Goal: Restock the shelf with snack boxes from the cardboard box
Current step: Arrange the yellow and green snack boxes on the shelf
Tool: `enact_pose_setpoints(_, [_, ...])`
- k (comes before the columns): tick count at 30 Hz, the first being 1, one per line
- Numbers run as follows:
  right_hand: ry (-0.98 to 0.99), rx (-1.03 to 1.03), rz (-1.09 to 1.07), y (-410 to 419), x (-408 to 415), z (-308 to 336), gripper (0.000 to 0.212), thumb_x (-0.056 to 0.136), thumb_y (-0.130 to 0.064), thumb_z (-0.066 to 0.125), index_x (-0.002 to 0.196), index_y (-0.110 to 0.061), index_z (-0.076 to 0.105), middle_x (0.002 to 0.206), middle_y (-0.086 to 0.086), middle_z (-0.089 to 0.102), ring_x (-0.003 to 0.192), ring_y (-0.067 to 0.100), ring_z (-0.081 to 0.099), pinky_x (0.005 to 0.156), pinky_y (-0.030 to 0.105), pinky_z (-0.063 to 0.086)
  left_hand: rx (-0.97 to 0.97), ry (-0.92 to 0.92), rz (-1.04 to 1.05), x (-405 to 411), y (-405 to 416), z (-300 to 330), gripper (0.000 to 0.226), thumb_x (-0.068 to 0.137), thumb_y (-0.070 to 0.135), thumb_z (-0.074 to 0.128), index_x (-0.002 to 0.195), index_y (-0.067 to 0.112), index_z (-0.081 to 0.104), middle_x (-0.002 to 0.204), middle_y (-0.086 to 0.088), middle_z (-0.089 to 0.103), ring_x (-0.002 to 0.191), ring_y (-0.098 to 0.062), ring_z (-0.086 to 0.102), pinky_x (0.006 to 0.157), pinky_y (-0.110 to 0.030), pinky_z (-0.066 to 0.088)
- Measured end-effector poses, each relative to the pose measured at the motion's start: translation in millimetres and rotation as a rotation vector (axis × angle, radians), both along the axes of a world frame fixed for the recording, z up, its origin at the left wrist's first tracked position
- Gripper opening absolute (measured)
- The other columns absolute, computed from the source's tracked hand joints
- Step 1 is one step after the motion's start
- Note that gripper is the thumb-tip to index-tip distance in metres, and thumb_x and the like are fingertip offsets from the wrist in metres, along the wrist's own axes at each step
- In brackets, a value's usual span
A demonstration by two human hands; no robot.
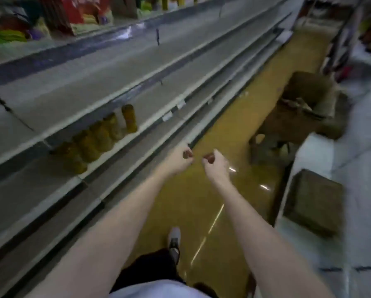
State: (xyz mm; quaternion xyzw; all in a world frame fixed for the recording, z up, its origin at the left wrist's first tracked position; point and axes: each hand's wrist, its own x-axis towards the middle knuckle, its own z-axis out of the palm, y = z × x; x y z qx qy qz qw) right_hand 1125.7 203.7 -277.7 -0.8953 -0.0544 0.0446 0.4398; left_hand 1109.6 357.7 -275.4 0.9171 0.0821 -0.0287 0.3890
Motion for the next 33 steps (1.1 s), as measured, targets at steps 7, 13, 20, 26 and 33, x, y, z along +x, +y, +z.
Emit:
enact_pose_setpoints(7, [0.094, 0.033, -0.331, -84, 70, -44, 0.008, 0.087, -0.014, 0.064, 0.095, -0.015, 0.065, 0.094, 0.003, 0.068, 0.091, 0.021, 0.064, 0.084, 0.035, 0.053, -0.070, -0.036, -0.205, 108, -95, -39, 0.011, 0.088, 0.011, 0.067, 0.098, 0.006, 0.070, 0.086, 0.000, 0.066, 0.078, -0.013, 0.058, 0.071, -0.022, 0.043])
enact_pose_setpoints(13, [0.149, 0.019, -0.457, -96, 166, -55, 0.013, 0.092, -0.017, 0.064, 0.105, -0.019, 0.065, 0.104, -0.001, 0.066, 0.098, 0.016, 0.062, 0.091, 0.035, 0.054, -0.128, -0.008, -0.230, 219, -116, -60, 0.012, 0.087, 0.009, 0.066, 0.099, 0.009, 0.069, 0.093, -0.006, 0.071, 0.082, -0.019, 0.065, 0.079, -0.028, 0.050])
enact_pose_setpoints(20, [0.160, -0.173, -0.301, -116, 281, -57, 0.030, 0.090, -0.020, 0.070, 0.118, -0.019, 0.060, 0.121, -0.002, 0.057, 0.115, 0.015, 0.055, 0.101, 0.036, 0.048, -0.078, 0.016, -0.345, 340, -130, -66, 0.021, 0.090, 0.010, 0.063, 0.112, 0.010, 0.064, 0.100, -0.002, 0.068, 0.090, -0.020, 0.064, 0.085, -0.032, 0.052])
enact_pose_setpoints(26, [0.173, -0.091, -0.375, -149, 364, -57, 0.026, 0.092, -0.021, 0.067, 0.117, -0.023, 0.059, 0.118, -0.007, 0.056, 0.112, 0.009, 0.055, 0.094, 0.023, 0.045, -0.035, 0.044, -0.441, 429, -163, -61, 0.020, 0.093, 0.012, 0.062, 0.113, 0.014, 0.064, 0.104, 0.000, 0.066, 0.095, -0.015, 0.063, 0.086, -0.029, 0.052])
enact_pose_setpoints(33, [0.169, 0.037, -0.464, -209, 495, -77, 0.031, 0.093, -0.022, 0.066, 0.122, -0.022, 0.058, 0.122, -0.005, 0.054, 0.114, 0.011, 0.054, 0.097, 0.029, 0.048, 0.023, -0.051, -0.496, 566, -229, -60, 0.027, 0.092, 0.008, 0.062, 0.119, 0.014, 0.061, 0.110, 0.004, 0.057, 0.098, -0.009, 0.054, 0.087, -0.021, 0.043])
